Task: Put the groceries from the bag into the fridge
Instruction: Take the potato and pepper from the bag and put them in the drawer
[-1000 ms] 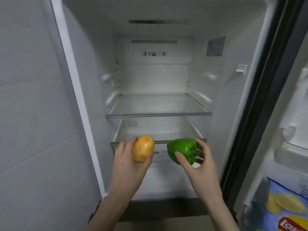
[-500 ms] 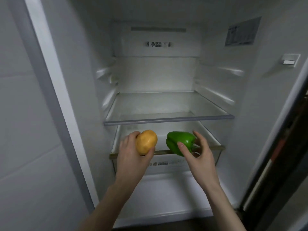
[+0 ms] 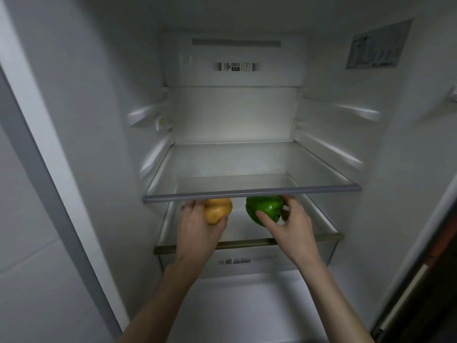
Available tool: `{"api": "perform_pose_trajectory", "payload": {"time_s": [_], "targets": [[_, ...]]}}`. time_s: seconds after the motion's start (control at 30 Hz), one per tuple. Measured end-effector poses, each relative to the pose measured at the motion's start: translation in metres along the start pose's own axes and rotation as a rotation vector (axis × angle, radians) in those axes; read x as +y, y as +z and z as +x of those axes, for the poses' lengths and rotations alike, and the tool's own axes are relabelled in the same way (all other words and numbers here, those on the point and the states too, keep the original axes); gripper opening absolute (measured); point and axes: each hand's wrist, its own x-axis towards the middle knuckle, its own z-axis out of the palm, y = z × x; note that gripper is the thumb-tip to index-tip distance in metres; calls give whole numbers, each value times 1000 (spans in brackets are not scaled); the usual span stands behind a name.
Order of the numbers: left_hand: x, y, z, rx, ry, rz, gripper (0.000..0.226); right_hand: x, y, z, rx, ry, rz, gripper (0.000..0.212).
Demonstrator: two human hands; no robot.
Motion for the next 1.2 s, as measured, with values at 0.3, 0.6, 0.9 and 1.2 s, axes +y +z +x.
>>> {"api": "perform_pose_trajectory", "payload": {"time_s": [0.3,0.6,0.9,1.2], "targets": [[1,1,14,-35,13,6,20,10,6,12,-20,12,-51,61],[-12,8,27,-92,101,138,23,8,12,14,3,22,-138,68],[-15,5,24,-98,130,236,72,-3,6,-1,38,42,-204,87],[-4,-8,-6,3,259,217,66,-24,6,-32,126,-18,-278,80]]}}
